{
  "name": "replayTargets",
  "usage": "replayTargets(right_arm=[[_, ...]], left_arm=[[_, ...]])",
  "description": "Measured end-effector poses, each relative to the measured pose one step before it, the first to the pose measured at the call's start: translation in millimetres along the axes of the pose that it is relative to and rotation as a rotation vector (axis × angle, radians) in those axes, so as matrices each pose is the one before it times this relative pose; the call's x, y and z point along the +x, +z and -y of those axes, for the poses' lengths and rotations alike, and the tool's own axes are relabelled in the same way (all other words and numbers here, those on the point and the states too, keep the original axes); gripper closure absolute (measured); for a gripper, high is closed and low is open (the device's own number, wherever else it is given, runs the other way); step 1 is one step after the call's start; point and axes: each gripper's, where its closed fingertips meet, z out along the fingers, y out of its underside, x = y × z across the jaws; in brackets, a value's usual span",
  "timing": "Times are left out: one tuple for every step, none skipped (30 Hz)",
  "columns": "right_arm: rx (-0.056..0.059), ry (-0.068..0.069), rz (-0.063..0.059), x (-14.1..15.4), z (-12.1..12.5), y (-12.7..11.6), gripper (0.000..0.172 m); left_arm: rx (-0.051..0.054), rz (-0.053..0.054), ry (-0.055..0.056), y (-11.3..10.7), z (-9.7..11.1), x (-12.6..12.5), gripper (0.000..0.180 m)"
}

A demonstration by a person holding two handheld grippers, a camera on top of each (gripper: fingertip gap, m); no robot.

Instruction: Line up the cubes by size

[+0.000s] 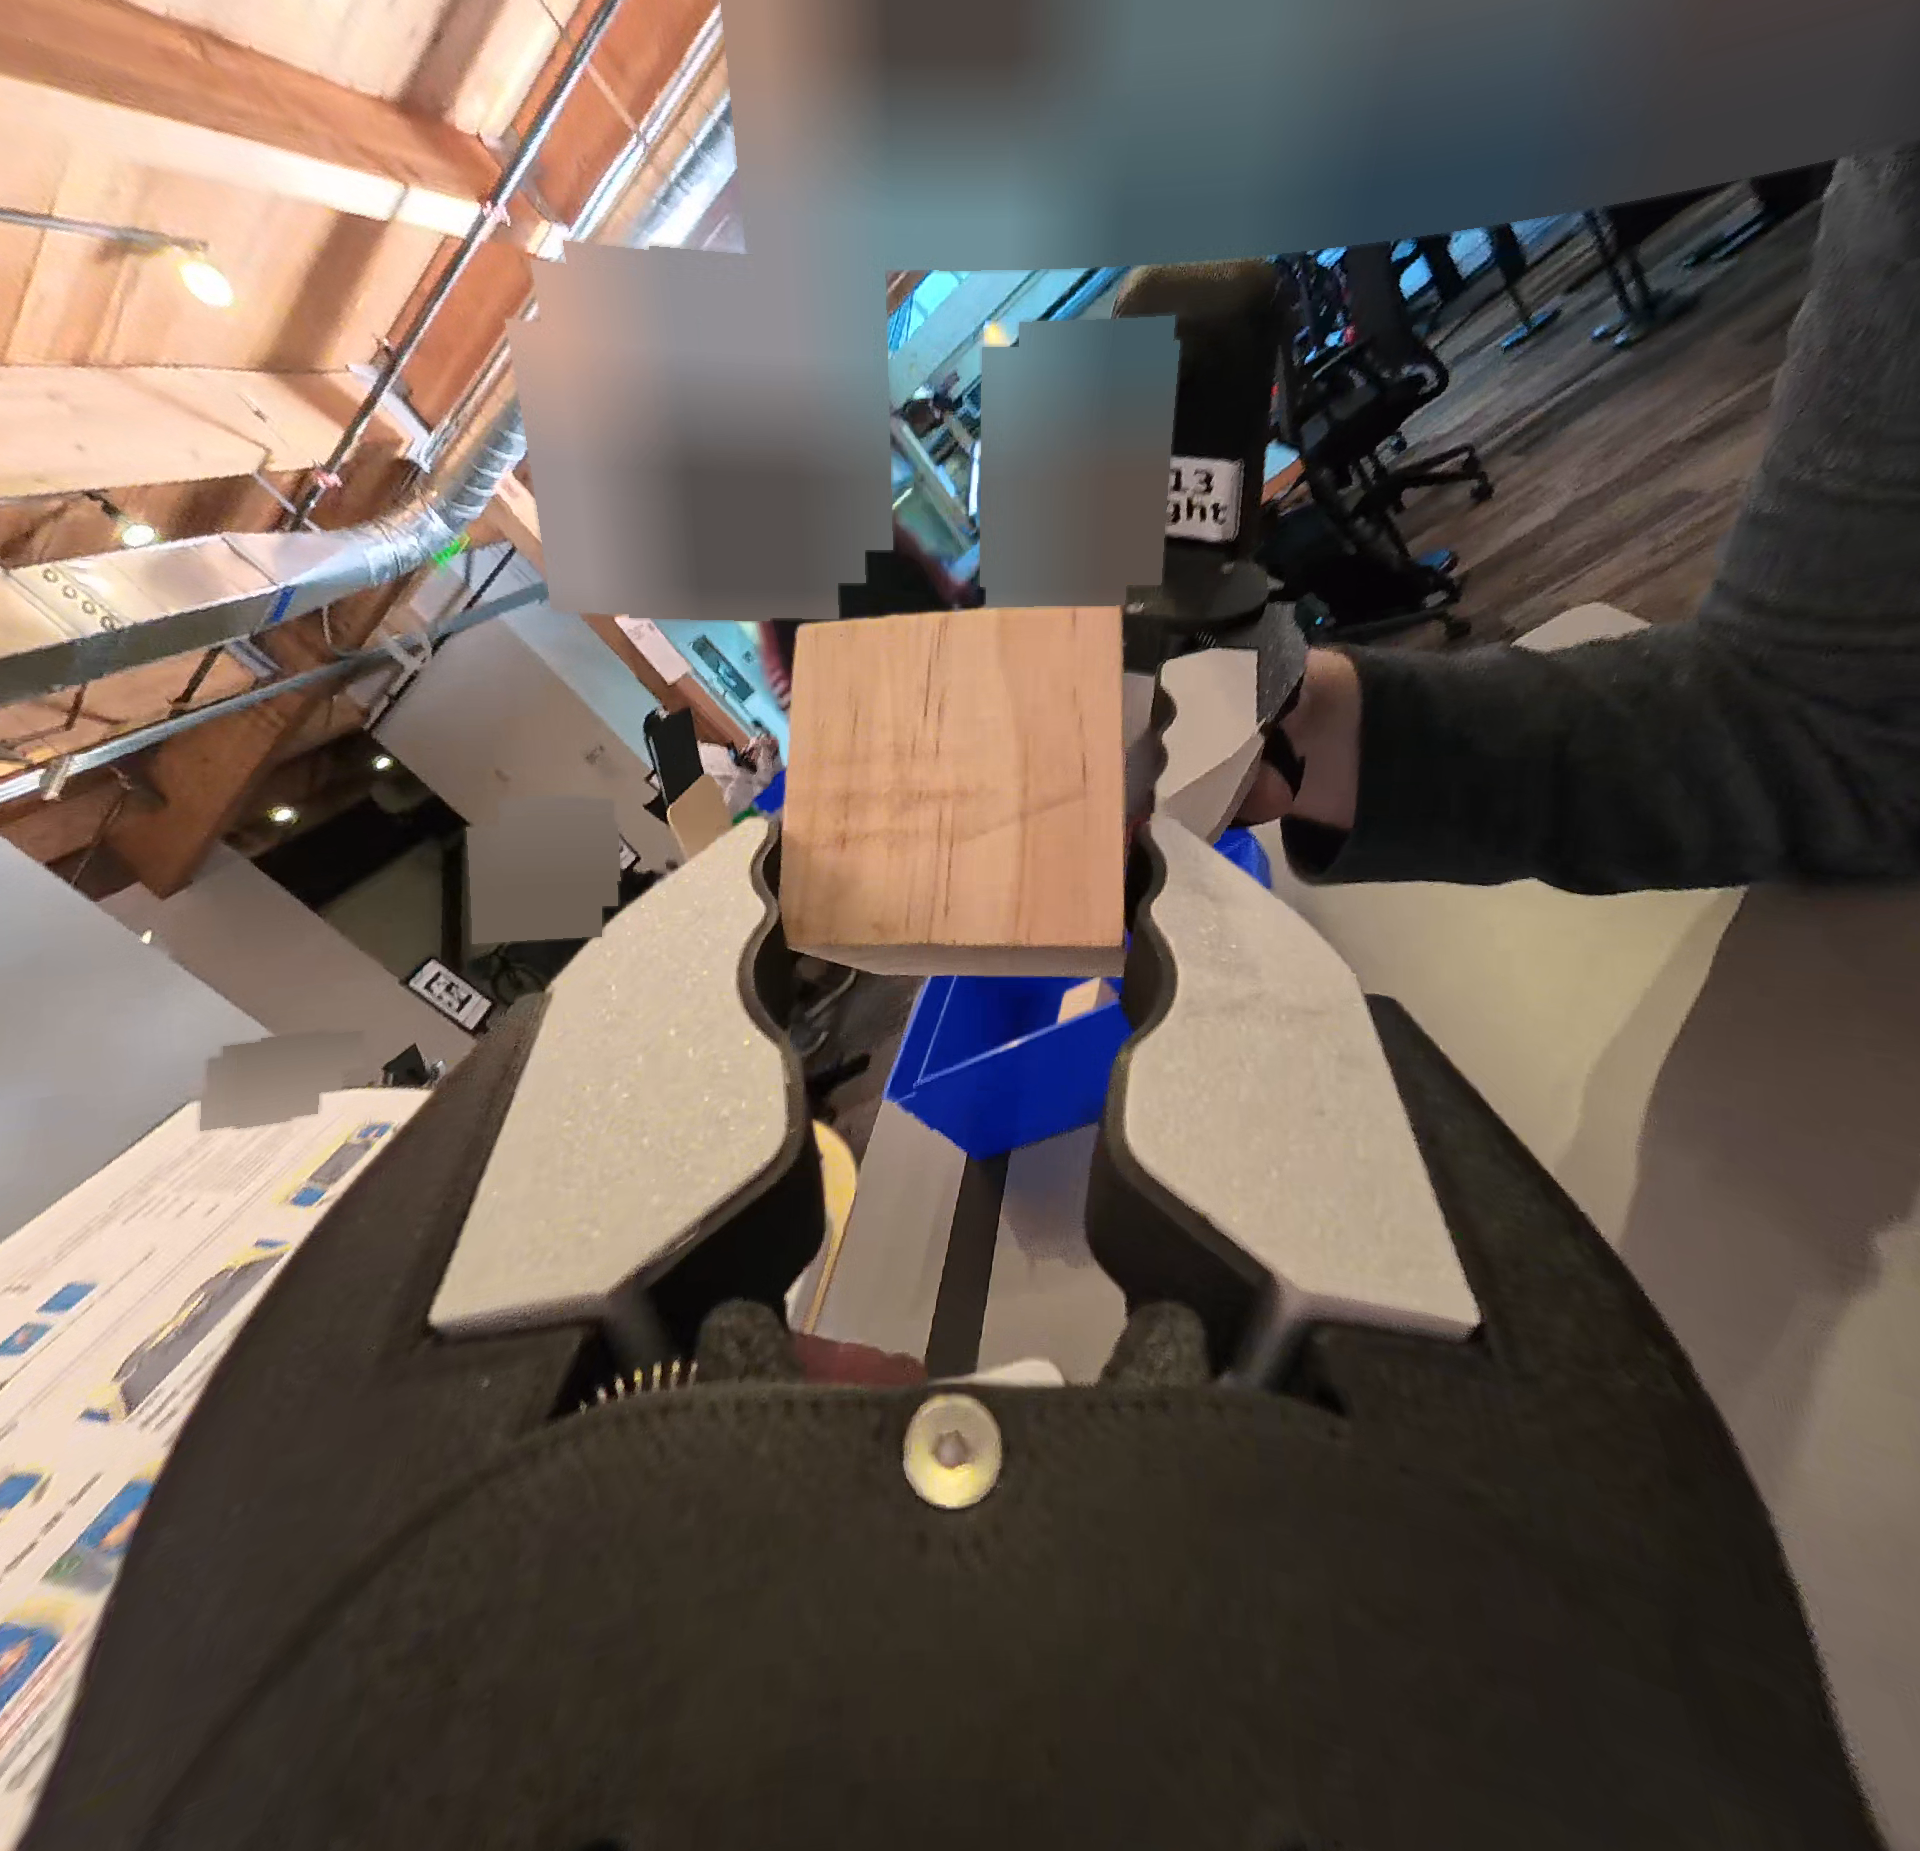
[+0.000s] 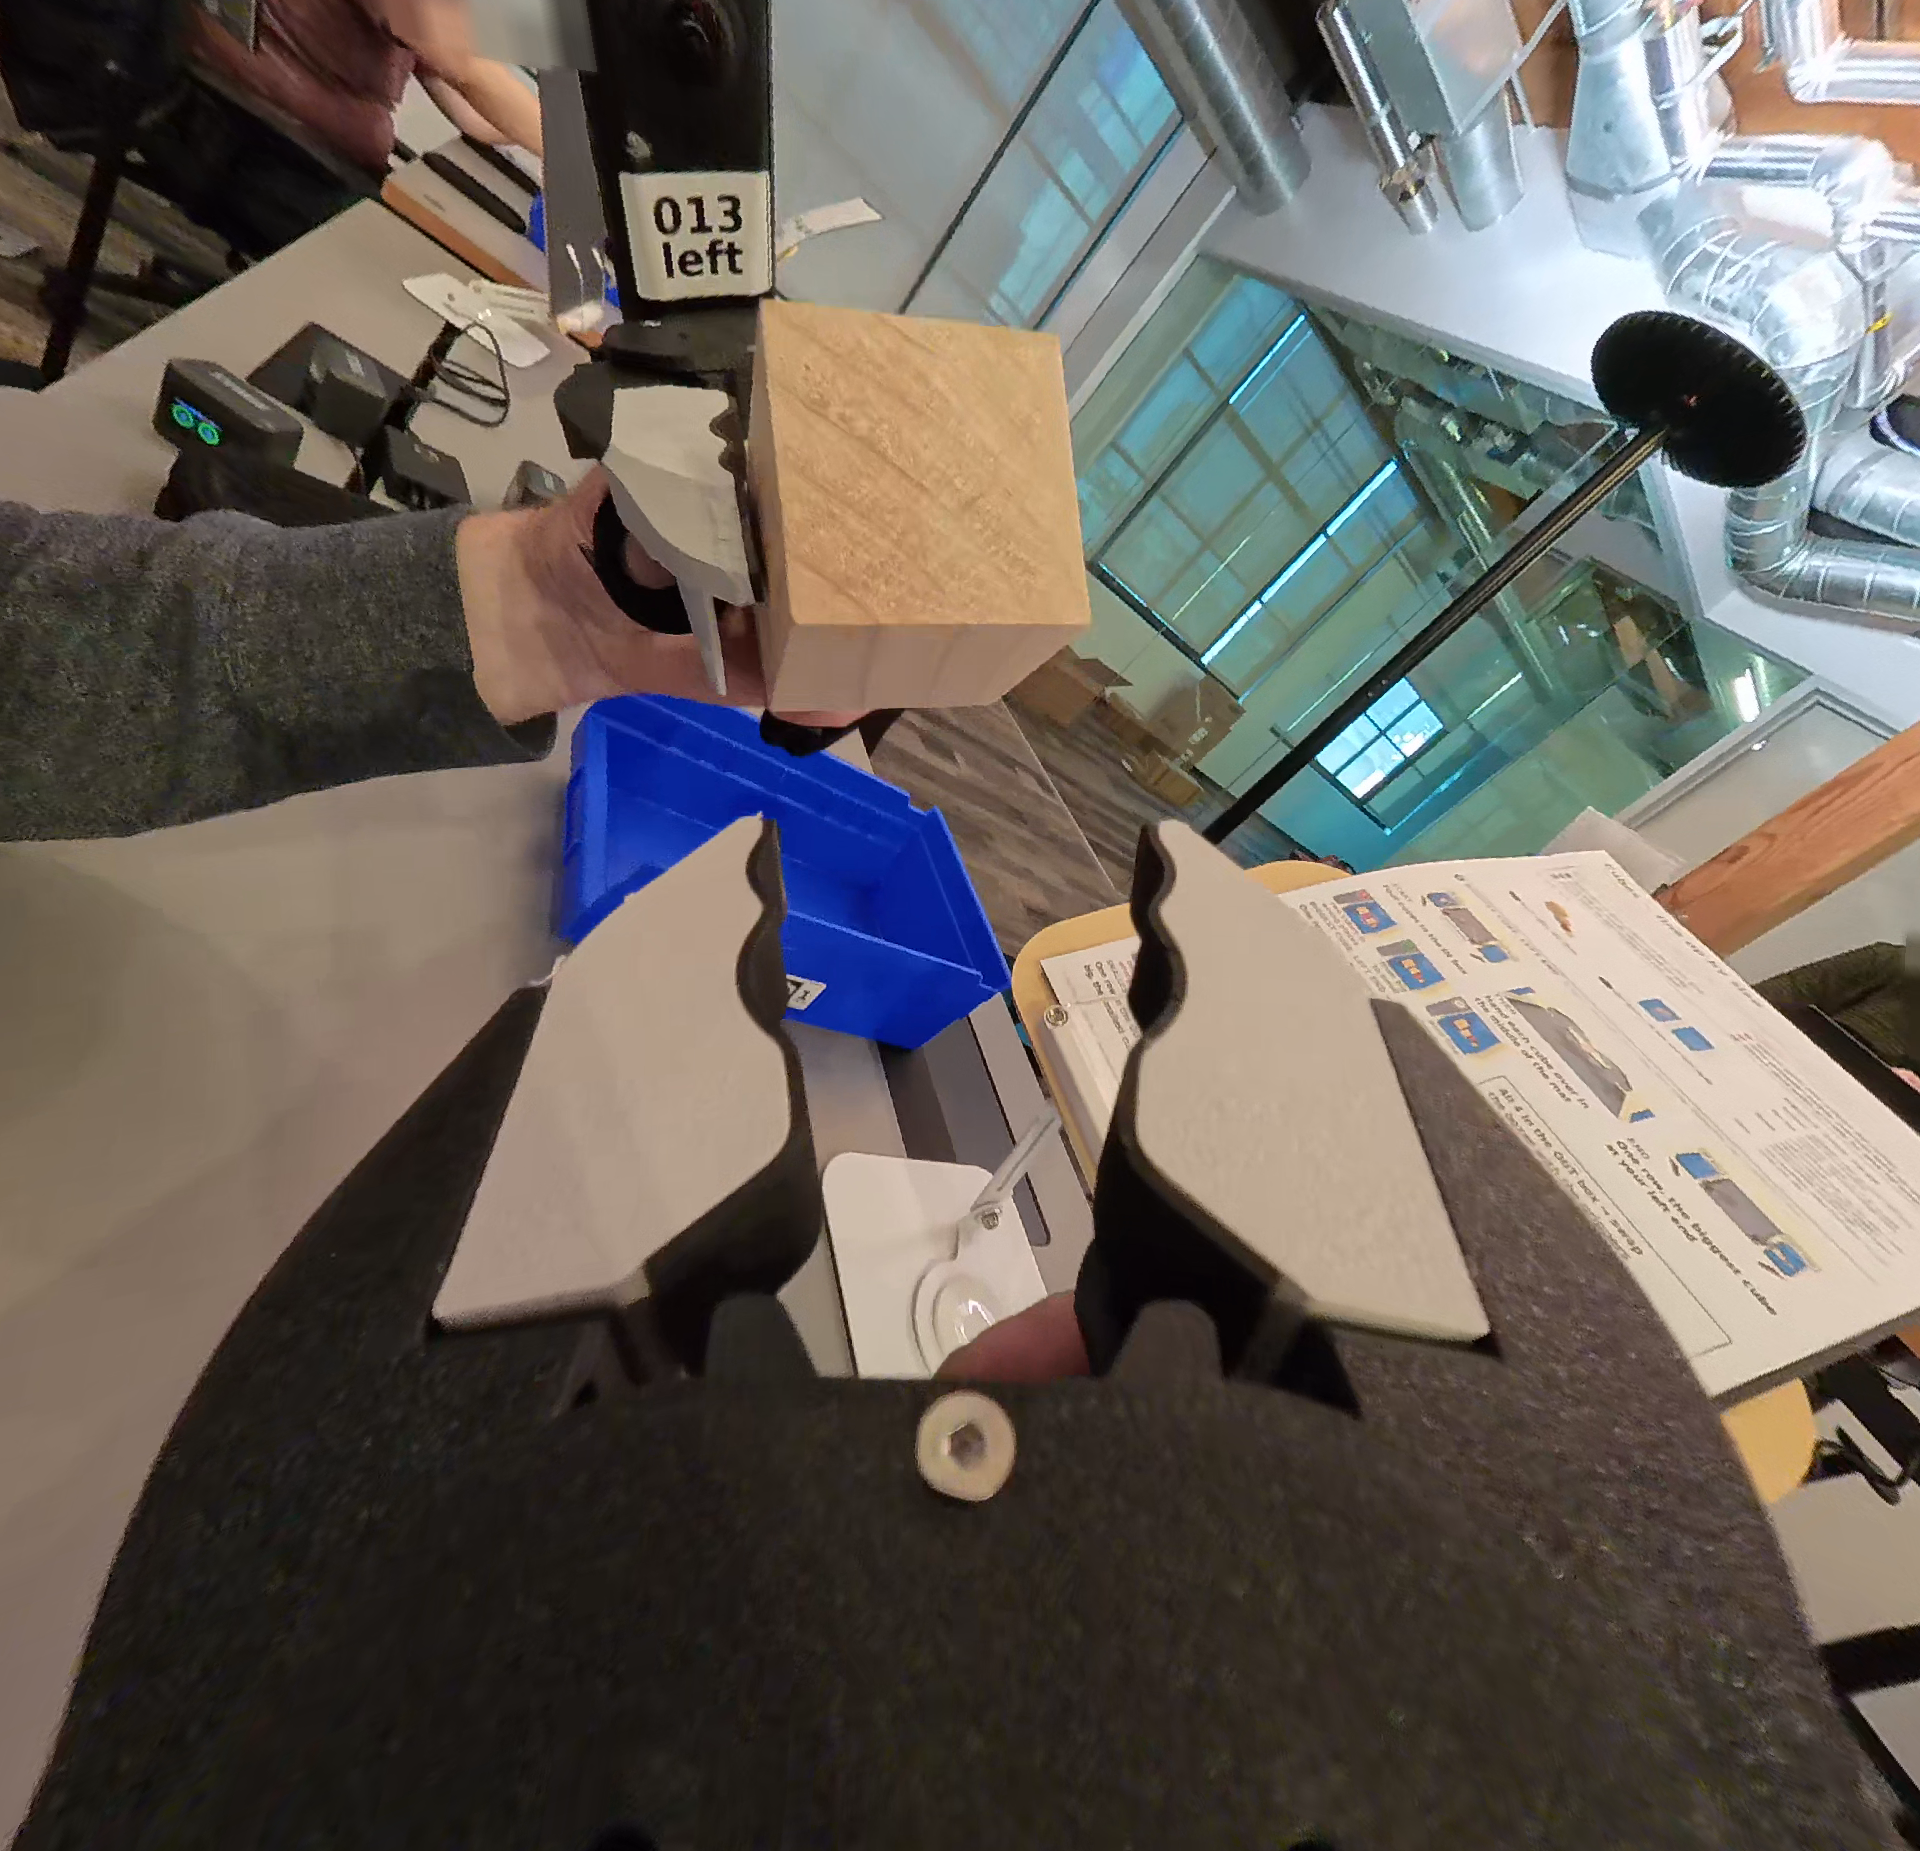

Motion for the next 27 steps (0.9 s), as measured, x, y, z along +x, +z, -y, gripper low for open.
replayTargets(right_arm=[[0.0102,0.0043,0.0038,-0.55,1.66,-0.08,0.108],[0.0104,0.004,-0.0016,0.3,1.72,-0.15,0.107],[0.0122,0.0056,-0.0023,0.44,1.84,-0.03,0.106],[0.0139,0.0094,0.0035,-0.42,1.97,-0.02,0.105],[0.0147,0.0108,0.0073,-0.98,1.8,0.11,0.104],[0.0142,0.006,0.001,-0.09,1.56,0.16,0.103],[0.0107,0.0043,-0.0018,0.33,1.14,0.32,0.102],[0.0089,0.0069,0.0038,-0.53,0.97,0.4,0.101],[0.0123,0.0076,0.0072,-1.02,1.48,0.23,0.1],[0.0134,0.0069,0.0027,-0.49,1.81,0.33,0.099],[0.0127,0.0063,0.0004,-0.19,1.9,0.11,0.098],[0.0109,0.0062,0.0051,-0.82,1.78,0.2,0.098],[0.0134,0.0058,0.0048,-0.86,2.26,-0.1,0.097],[0.0154,0.0062,0.0014,-0.37,2.52,-0.16,0.097],[0.0108,0.0066,0.0029,-0.41,1.71,0.08,0.097],[0.0044,0.0027,0.0046,-0.8,0.61,0.11,0.097],[0.0047,-0.0011,0.0016,-0.46,0.43,-0.09,0.097],[0.0079,0.0011,0.0019,-0.26,1.02,-0.27,0.096],[0.0159,0.0095,0.0071,-0.82,2.43,-0.3,0.096],[0.0228,0.0152,0.0111,-1.5,3.8,-0.36,0.095],[0.0253,0.0127,0.0095,-1.83,4.35,0.03,0.096],[0.0237,0.0044,0.0061,-1.8,4.25,0.17,0.096],[0.0201,-0.0001,0.0063,-2.09,3.8,0.44,0.096],[0.0186,0.0017,0.0077,-2.41,3.69,0.61,0.096],[0.0179,0.0031,0.0094,-2.56,3.49,0.63,0.096],[0.0122,0.0033,0.0081,-2.41,2.54,0.94,0.096],[0.0019,0.0013,0.0028,-1.56,0.8,1.5,0.096]], left_arm=[[0.0253,-0.0072,-0.0031,0.8,4.01,1.83,0.119],[0.0172,-0.0075,-0.0033,0.93,2.25,1.78,0.119],[0.0112,-0.0049,-0.0045,0.98,0.85,1.05,0.119],[0.0093,-0.0064,-0.0044,1.14,0.31,0.94,0.119],[0.0088,-0.0032,-0.0022,1.01,0.36,0.5,0.119],[0.0072,-0.0033,0.0003,0.94,0.22,0.44,0.119],[0.0038,-0.0052,0.0004,0.61,0.12,0.75,0.119],[0.0155,-0.0083,-0.0052,0.13,1.66,1.24,0.119],[0.023,-0.0082,-0.008,-0.16,2.64,1.0,0.119],[0.0164,-0.0011,-0.005,-0.06,1.95,0.06,0.119],[0.0051,0.0012,-0.0017,0.1,0.51,-0.16,0.119],[0.0005,-0.0022,-0.0001,0.22,-0.13,0.42,0.119],[0.0015,-0.0025,-0.0014,0.1,-0.02,0.48,0.12],[0.0089,-0.0015,-0.0025,0.17,0.91,0.23,0.119],[0.0129,-0.0056,-0.0065,0.16,1.58,0.65,0.119],[0.0176,-0.0049,-0.0063,-0.05,2.09,0.54,0.119],[0.0157,-0.0018,-0.0064,0.09,1.88,0.27,0.119],[0.0101,-0.0016,-0.0038,0.38,1.11,0.25,0.119],[0.0067,-0.0042,-0.0017,0.81,0.44,0.91,0.119],[0.0064,-0.0055,-0.0032,1.1,0.05,1.19,0.119],[0.0046,-0.0035,-0.0038,1.64,-0.6,0.89,0.119],[0.0075,-0.0052,-0.0046,2.03,-0.36,1.21,0.119],[0.0072,-0.0034,-0.003,2.28,-0.57,0.94,0.119],[0.0023,-0.0041,-0.0021,2.48,-1.53,1.15,0.119],[-0.0017,-0.0036,-0.0013,2.38,-2.07,1.07,0.119],[-0.0014,-0.0055,-0.0012,2.13,-1.86,1.21,0.119],[0.0032,-0.0041,-0.0022,1.66,-0.97,0.99,0.119]])
